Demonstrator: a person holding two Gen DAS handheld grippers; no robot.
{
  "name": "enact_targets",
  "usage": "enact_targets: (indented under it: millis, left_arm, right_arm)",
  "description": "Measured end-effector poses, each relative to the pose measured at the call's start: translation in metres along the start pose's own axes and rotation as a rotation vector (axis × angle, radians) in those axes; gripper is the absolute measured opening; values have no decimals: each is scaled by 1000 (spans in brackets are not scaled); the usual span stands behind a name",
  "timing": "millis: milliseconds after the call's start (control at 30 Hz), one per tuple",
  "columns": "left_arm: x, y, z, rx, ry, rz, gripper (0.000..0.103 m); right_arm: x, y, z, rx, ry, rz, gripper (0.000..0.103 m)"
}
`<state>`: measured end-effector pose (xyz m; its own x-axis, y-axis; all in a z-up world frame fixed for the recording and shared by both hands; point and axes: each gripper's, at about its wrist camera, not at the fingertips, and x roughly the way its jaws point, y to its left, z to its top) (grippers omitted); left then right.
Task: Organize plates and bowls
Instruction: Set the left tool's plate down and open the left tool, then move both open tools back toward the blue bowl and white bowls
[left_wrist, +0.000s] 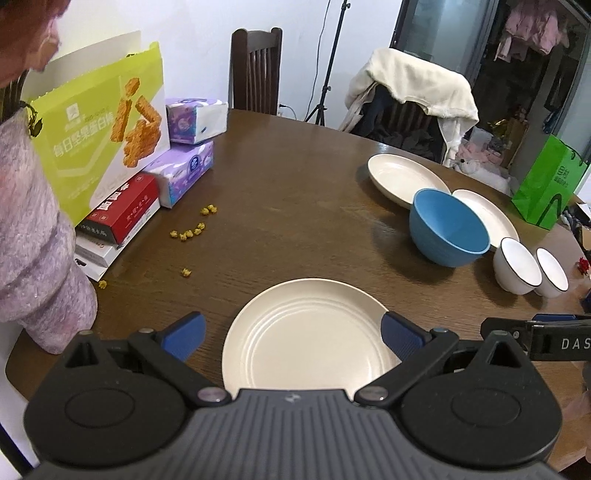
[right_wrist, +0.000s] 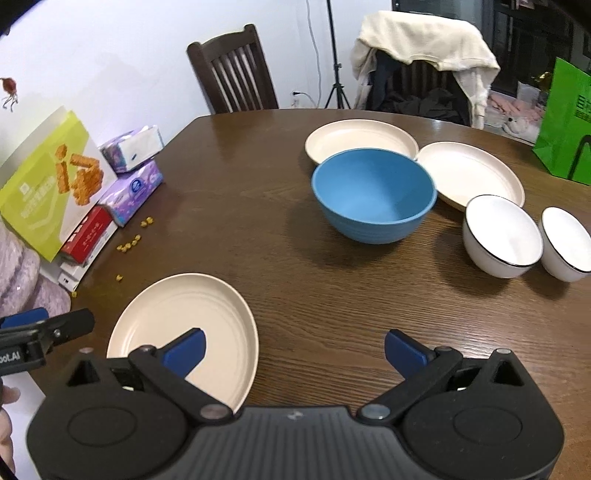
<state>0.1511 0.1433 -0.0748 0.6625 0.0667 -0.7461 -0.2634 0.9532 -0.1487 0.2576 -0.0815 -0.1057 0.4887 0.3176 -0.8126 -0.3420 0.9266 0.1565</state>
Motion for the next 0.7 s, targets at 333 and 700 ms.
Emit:
enact_targets:
  millis: [333,700]
  left_arm:
    - [-4,-19,4,27,-5,-28,103]
    - [-3,-44,11,11,-13,-35,103]
  right_arm:
    - [-19,-10,-1,2,-7,-26,103]
    - [-20,-37,14,-17,2,-51,103]
